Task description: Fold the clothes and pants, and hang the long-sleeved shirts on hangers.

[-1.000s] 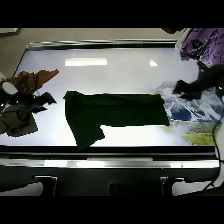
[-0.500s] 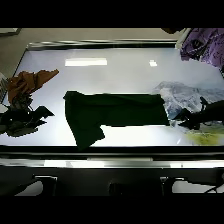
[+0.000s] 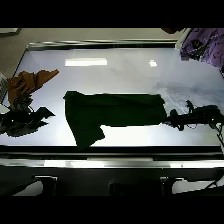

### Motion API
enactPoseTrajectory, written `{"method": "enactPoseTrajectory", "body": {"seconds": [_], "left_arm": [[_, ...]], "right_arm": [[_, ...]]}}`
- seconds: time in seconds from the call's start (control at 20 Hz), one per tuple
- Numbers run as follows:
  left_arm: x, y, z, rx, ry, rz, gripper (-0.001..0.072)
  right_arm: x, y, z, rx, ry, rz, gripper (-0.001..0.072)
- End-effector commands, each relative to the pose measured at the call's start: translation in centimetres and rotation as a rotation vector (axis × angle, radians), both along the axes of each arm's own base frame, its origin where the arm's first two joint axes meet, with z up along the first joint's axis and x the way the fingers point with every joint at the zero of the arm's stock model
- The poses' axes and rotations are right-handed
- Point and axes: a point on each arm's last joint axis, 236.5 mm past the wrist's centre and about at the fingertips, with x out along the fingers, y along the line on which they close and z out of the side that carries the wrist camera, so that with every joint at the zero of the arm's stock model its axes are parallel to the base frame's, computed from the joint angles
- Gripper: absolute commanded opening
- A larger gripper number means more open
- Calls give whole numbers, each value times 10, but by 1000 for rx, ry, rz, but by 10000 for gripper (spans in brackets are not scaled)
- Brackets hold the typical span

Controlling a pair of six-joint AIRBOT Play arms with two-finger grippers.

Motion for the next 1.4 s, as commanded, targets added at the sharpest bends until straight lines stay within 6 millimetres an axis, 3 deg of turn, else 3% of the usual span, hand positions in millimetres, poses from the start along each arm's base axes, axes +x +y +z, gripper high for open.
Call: {"method": "enactPoseTrajectory", "body": {"seconds": [0.0, 0.25, 0.45, 0.5, 0.55, 0.6, 0.75, 0.85, 0.95, 1.05, 1.1, 1.2, 1.3, 1.35], "left_arm": [[4, -13, -19, -81, 25, 0, 676], [24, -34, -50, -153, 9, 7, 674], [41, -53, -64, -184, -19, 20, 653], [42, -59, -67, -190, -22, 4, 585], [42, -64, -72, -188, -16, -4, 563], [41, -69, -77, -188, -5, -13, 468], [39, -82, -81, -216, 12, -25, 18], [51, -88, -56, -243, -47, -58, 13], [77, -86, -6, -222, -171, -103, 11], [109, -75, 71, -154, -341, -123, 11], [122, -67, 122, -103, -444, -137, 11], [133, -56, 232, -10, -662, -162, 11], [116, -52, 344, 73, -886, -194, 11], [99, -49, 391, 116, -975, -191, 12]], "right_arm": [[1, 10, 1, -10, -16, 33, 32], [3, 10, 33, -40, -84, 59, 31], [6, 10, 52, -58, -130, 61, 32], [4, 12, 55, -49, -127, 62, 32], [2, 14, 56, -38, -120, 67, 32], [-1, 16, 58, -29, -115, 76, 32], [0, 20, 67, -12, -128, 71, 31], [8, 29, 83, -4, -179, 68, 30], [28, 47, 115, -32, -288, 113, 29], [69, 63, 182, -97, -478, 151, 29], [91, 65, 226, -135, -583, 140, 29], [121, 59, 335, -211, -809, 80, 29], [118, 47, 442, -309, -1010, 18, 29], [104, 42, 490, -371, -1096, -5, 29]]}}
